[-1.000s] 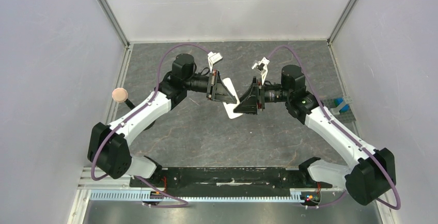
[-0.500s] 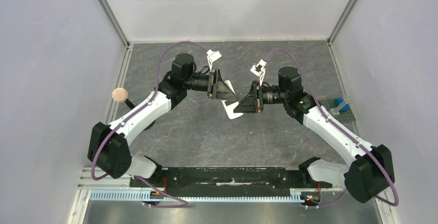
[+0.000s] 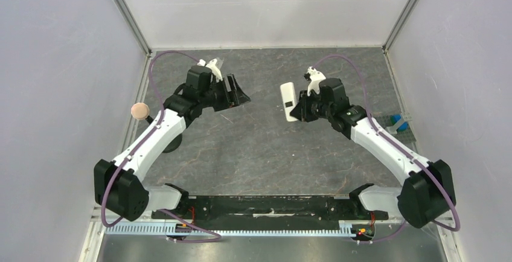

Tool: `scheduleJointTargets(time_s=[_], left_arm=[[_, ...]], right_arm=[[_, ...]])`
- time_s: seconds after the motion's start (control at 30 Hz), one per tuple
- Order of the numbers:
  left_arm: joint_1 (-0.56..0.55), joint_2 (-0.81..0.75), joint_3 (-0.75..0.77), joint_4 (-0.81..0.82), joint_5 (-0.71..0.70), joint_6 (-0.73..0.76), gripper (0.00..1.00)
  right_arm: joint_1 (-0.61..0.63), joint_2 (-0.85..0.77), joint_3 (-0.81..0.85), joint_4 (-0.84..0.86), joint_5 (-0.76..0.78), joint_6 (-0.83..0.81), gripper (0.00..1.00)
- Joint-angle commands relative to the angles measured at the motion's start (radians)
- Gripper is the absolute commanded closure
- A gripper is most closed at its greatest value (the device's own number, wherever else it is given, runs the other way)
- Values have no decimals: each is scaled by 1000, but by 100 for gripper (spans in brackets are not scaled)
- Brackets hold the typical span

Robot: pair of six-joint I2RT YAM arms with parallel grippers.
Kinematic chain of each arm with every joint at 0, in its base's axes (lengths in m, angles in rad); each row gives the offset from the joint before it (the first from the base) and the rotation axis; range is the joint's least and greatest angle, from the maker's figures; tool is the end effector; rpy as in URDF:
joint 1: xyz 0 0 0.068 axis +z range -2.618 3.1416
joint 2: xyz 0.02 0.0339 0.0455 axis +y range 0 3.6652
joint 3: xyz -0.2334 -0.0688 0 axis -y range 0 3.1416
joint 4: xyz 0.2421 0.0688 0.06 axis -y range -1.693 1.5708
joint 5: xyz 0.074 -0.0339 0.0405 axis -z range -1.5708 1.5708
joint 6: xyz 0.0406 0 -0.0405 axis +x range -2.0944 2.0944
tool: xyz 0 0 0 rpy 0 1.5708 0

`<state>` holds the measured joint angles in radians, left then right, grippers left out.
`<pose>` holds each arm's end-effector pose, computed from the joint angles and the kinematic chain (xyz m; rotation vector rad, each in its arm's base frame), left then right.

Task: Load the batteries into the remote control

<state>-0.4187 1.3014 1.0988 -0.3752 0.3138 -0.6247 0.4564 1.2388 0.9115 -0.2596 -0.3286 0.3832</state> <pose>0.2703 -0.1340 0.2870 -0.0397 2.2690 -0.9206 0.2510 0.1378 0.2509 -0.2801 2.2256 0.8263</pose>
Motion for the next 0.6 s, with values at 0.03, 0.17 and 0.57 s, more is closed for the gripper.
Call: scheduleJointTargets(time_s=[0.03, 0.17, 0.57], left_arm=[[-8, -29, 30, -165, -251, 103, 21], [-9, -59, 24, -165, -270, 85, 20], [-11, -148, -3, -154, -310, 104, 19]], right_arm=[[-3, 105, 66, -75, 591, -112, 100], [4, 206, 40, -111, 798, -134, 100], [119, 370, 15, -152, 1030, -157, 95]])
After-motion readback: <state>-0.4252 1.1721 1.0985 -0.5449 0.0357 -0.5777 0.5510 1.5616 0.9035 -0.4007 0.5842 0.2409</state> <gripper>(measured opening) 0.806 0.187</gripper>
